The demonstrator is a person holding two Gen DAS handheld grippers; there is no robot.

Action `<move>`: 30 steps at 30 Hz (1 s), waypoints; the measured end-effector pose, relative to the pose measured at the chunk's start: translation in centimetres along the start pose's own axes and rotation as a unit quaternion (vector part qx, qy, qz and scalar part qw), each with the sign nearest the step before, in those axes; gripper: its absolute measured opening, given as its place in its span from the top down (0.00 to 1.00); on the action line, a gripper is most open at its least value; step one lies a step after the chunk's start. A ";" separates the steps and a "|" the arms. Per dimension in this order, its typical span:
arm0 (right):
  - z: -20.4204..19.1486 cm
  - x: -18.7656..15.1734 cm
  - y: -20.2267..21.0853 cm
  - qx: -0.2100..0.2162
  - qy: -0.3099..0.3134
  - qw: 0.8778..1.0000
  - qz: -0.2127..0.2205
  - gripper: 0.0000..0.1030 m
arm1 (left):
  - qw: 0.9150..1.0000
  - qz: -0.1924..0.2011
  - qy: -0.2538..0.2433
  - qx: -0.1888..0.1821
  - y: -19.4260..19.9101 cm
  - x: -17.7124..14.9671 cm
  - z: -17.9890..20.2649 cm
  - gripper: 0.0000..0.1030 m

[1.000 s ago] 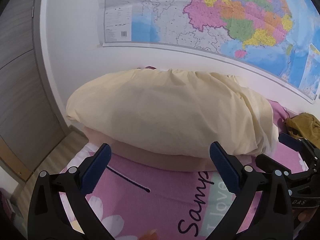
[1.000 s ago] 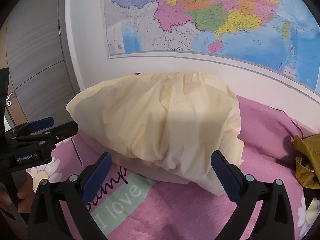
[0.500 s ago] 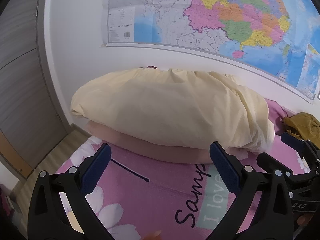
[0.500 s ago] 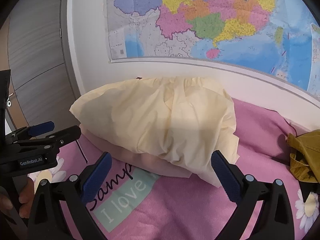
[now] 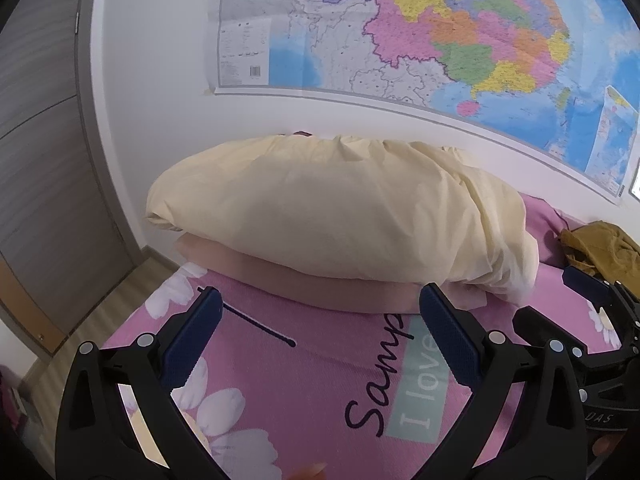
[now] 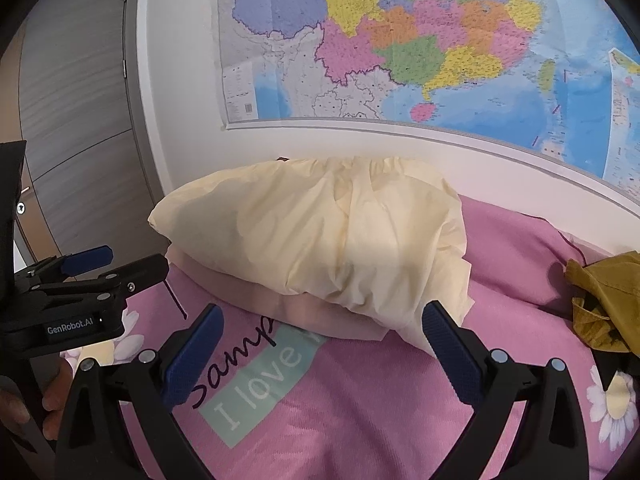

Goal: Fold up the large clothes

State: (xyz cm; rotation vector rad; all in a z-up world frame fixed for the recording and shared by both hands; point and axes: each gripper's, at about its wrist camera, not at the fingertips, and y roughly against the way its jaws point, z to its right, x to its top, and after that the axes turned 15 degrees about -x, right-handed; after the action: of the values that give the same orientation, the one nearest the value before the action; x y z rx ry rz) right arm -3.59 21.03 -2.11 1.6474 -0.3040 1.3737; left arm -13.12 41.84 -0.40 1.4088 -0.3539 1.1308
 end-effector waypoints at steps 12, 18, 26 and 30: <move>-0.2 -1.0 1.6 -0.003 0.000 1.000 0.004 0.06 | 1.000 0.000 -0.003 0.003 1.1 -1.0 1.0 0.05; 0.0 -1.9 2.2 -0.005 -0.006 1.000 0.000 0.06 | 1.000 0.000 -0.003 0.004 1.6 -1.4 1.4 0.05; 0.5 -2.9 2.8 -0.007 -0.015 1.000 -0.010 0.06 | 1.000 -0.001 -0.003 0.008 2.2 -2.2 2.1 0.05; 0.7 -3.2 3.2 -0.010 -0.015 1.000 -0.009 0.06 | 1.000 -0.002 -0.006 0.013 2.5 -2.8 2.5 0.05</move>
State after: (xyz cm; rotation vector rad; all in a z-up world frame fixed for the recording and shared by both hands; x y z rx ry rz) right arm -6.50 17.66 -3.31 1.6515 -0.3185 1.3286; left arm -15.39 37.93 -0.63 1.4385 -0.3455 1.1281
